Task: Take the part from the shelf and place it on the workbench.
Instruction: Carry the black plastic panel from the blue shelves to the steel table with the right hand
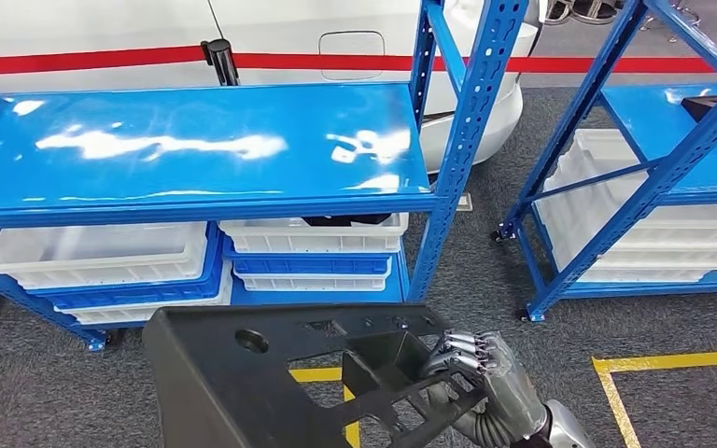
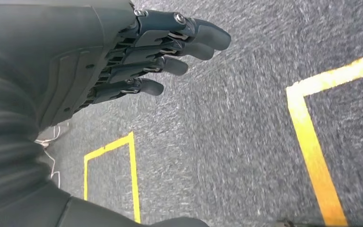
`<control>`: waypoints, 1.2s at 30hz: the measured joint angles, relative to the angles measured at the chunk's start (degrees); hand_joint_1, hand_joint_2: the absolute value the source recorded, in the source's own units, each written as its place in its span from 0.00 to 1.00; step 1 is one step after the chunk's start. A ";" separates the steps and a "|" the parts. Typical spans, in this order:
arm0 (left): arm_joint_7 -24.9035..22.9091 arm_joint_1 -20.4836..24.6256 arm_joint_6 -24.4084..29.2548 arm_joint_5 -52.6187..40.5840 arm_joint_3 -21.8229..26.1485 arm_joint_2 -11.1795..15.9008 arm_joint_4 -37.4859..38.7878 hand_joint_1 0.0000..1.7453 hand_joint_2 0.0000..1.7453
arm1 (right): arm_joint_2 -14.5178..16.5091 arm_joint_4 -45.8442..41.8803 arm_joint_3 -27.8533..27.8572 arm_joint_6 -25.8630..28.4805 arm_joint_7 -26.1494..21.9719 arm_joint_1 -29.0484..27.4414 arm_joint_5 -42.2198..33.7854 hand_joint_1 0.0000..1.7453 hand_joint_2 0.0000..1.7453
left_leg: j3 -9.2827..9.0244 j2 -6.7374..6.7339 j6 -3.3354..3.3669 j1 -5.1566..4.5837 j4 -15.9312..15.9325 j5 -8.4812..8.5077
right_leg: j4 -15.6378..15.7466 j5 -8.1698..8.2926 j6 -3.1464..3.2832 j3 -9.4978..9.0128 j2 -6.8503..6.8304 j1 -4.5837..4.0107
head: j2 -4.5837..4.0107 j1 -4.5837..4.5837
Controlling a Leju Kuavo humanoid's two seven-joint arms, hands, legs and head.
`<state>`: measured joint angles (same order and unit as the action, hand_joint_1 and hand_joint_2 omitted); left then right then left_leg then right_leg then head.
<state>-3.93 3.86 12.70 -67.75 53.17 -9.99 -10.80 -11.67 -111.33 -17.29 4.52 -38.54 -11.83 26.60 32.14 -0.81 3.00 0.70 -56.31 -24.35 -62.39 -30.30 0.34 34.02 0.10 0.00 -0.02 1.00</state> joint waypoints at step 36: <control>2.01 0.37 -1.90 0.87 -0.67 -0.09 -0.07 0.00 1.00 | 1.85 -4.86 0.12 -0.63 1.08 -4.33 5.22 1.00 1.00 | 3.46 0.12 -3.64 1.00 -0.55 2.60 | 6.31 3.84 -0.20 -2.59 -0.12 1.08 | 0.00 0.20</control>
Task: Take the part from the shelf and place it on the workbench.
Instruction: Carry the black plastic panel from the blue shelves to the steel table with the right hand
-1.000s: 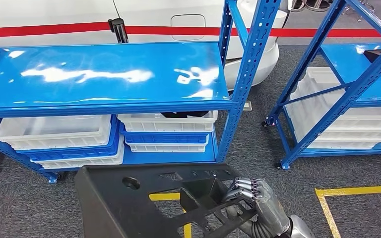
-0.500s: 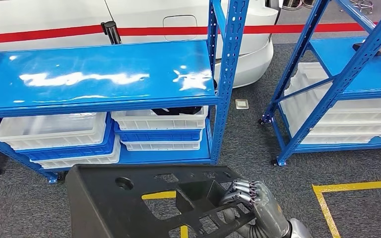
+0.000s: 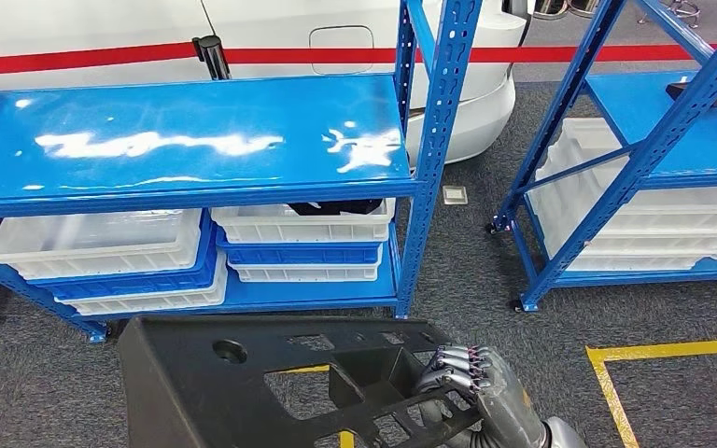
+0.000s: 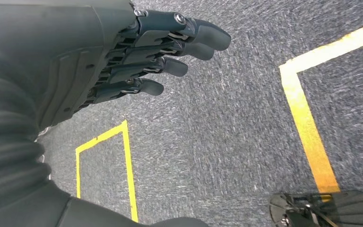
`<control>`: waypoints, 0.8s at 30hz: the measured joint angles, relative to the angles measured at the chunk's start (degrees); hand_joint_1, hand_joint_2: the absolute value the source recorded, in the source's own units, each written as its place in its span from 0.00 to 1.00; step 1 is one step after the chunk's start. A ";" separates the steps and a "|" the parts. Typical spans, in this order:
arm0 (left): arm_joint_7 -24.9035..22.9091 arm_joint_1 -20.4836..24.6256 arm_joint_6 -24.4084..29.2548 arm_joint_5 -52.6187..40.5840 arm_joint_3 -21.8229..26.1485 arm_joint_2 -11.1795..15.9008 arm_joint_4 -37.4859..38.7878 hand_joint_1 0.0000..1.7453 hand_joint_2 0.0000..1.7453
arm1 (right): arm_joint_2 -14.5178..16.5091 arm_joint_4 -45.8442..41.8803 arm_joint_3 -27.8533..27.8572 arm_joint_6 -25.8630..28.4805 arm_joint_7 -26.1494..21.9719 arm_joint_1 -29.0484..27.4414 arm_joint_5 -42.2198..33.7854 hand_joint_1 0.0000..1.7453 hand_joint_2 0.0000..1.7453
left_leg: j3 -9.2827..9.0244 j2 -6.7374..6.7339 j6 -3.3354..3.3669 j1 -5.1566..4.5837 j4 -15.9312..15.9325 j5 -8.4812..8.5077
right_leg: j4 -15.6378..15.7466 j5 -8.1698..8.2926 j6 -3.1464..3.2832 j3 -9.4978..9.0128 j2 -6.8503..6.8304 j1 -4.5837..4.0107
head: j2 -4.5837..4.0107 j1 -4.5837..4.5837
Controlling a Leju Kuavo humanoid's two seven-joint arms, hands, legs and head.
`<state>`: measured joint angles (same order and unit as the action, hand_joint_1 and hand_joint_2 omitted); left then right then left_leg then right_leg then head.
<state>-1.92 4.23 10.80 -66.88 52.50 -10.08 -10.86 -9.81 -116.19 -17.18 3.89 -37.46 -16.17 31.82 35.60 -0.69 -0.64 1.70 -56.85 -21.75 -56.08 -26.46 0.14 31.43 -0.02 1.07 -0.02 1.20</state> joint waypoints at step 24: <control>-0.08 0.05 0.01 -0.49 0.00 -0.03 0.01 0.00 1.00 | 0.04 -0.32 0.22 -0.60 0.01 0.02 0.00 1.00 1.00 | 0.48 -0.02 1.39 -0.37 -0.47 -0.10 | -0.06 -0.01 -1.30 0.22 -0.02 0.39 | 0.00 -0.04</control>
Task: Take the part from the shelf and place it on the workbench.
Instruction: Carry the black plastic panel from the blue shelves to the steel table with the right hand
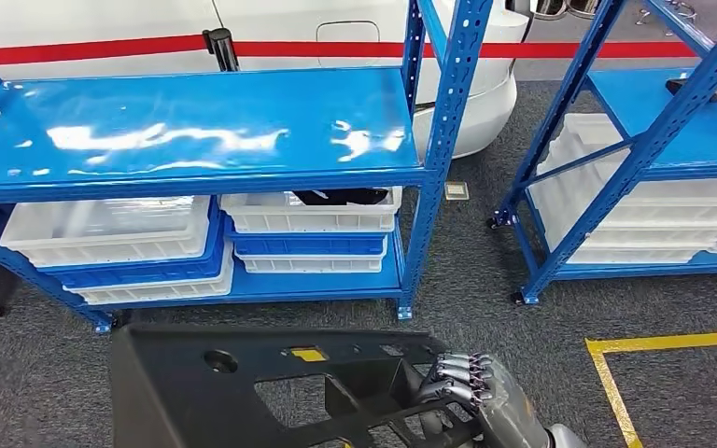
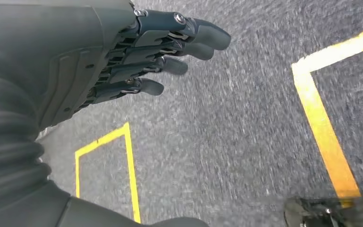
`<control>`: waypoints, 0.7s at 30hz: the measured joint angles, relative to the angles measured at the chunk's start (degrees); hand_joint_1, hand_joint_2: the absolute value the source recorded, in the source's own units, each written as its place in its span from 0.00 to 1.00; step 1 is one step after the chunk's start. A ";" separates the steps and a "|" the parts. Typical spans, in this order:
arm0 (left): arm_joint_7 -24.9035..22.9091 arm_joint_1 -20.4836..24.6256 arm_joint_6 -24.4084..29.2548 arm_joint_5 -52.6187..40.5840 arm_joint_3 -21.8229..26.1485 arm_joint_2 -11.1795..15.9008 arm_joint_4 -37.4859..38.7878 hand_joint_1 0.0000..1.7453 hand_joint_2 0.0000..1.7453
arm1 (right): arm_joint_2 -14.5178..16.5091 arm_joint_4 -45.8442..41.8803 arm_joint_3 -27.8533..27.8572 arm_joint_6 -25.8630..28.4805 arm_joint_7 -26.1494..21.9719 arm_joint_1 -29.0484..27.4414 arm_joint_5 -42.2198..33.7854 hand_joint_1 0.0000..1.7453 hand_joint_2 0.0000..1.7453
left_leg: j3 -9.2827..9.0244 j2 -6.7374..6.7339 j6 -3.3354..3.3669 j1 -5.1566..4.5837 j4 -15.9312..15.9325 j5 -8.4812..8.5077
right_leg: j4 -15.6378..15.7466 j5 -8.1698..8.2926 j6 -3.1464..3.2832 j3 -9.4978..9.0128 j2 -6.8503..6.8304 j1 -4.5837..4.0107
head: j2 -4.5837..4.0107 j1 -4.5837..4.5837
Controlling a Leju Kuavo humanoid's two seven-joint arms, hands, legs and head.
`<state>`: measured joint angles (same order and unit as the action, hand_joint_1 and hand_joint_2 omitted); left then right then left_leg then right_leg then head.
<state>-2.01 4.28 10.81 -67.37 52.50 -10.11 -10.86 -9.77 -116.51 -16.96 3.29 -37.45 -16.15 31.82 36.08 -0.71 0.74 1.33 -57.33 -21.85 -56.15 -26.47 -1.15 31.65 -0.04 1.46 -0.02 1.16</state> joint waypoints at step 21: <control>-0.44 0.04 0.19 -0.94 0.00 -0.48 -0.01 0.00 1.00 | 0.17 -1.56 0.27 0.21 -0.60 -1.44 3.87 1.00 1.00 | -3.25 0.63 0.91 -1.94 -1.05 -4.28 | 0.46 -0.83 -0.96 -1.34 -0.04 0.19 | 0.01 0.28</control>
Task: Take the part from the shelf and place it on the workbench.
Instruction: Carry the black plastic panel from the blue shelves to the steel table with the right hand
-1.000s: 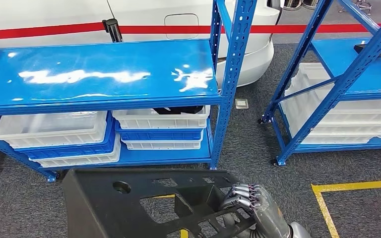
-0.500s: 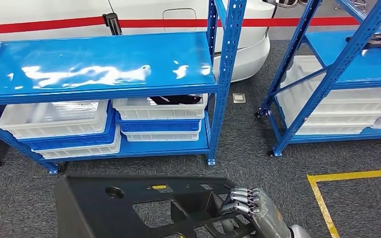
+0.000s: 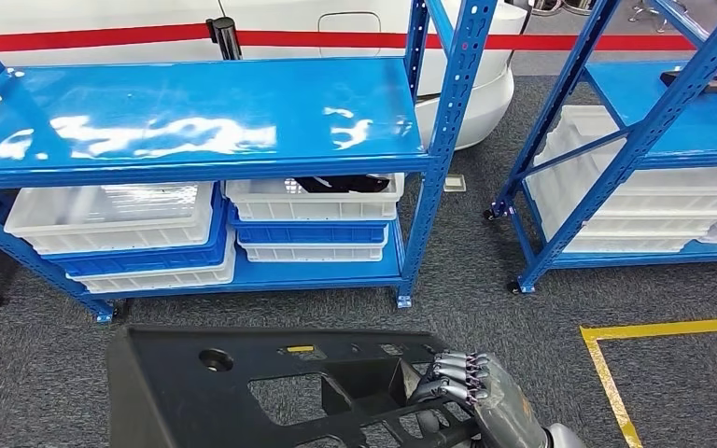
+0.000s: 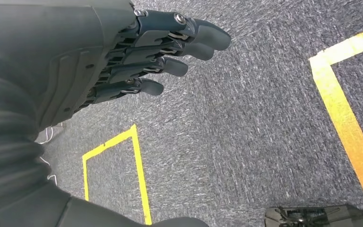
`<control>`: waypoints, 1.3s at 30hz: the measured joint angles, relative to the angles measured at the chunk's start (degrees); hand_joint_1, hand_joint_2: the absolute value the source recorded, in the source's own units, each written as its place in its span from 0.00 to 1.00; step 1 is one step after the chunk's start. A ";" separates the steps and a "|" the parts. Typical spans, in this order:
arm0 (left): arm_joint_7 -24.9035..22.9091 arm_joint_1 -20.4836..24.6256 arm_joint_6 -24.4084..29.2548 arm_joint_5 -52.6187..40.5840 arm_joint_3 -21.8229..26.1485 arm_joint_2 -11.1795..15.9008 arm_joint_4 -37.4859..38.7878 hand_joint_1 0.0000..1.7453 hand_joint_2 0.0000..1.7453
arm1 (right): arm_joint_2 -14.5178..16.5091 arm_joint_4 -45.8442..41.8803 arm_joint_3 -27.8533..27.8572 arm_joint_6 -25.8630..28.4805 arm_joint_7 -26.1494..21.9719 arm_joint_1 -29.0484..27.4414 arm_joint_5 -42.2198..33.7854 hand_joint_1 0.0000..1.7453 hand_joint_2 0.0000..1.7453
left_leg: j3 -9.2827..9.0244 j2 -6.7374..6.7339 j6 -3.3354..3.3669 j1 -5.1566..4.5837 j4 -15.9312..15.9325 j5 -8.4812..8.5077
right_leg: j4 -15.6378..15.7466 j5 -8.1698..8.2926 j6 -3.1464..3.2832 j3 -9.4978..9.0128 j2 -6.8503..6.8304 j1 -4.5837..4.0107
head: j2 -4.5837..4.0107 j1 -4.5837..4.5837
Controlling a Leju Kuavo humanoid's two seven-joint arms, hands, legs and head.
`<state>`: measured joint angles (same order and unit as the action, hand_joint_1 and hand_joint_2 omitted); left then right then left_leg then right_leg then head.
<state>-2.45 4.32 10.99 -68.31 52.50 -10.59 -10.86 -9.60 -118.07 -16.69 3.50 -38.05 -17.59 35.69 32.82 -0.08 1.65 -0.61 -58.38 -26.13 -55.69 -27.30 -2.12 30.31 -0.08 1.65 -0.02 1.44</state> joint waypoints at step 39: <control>-1.55 -0.05 0.46 0.27 0.40 0.35 0.00 0.00 1.00 | -0.72 0.18 0.62 0.02 0.72 -1.09 -1.01 1.00 1.00 | 0.82 0.12 -0.81 0.29 0.43 1.26 | 0.15 -1.42 2.51 -1.49 0.19 -1.62 | 0.01 0.03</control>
<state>-4.00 4.27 11.46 -68.04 52.90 -10.24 -10.86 -10.32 -117.89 -16.06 3.52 -37.33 -18.68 34.69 33.64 0.05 0.84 -0.32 -57.95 -24.87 -55.53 -28.72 0.39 28.82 0.10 0.03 -0.01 1.47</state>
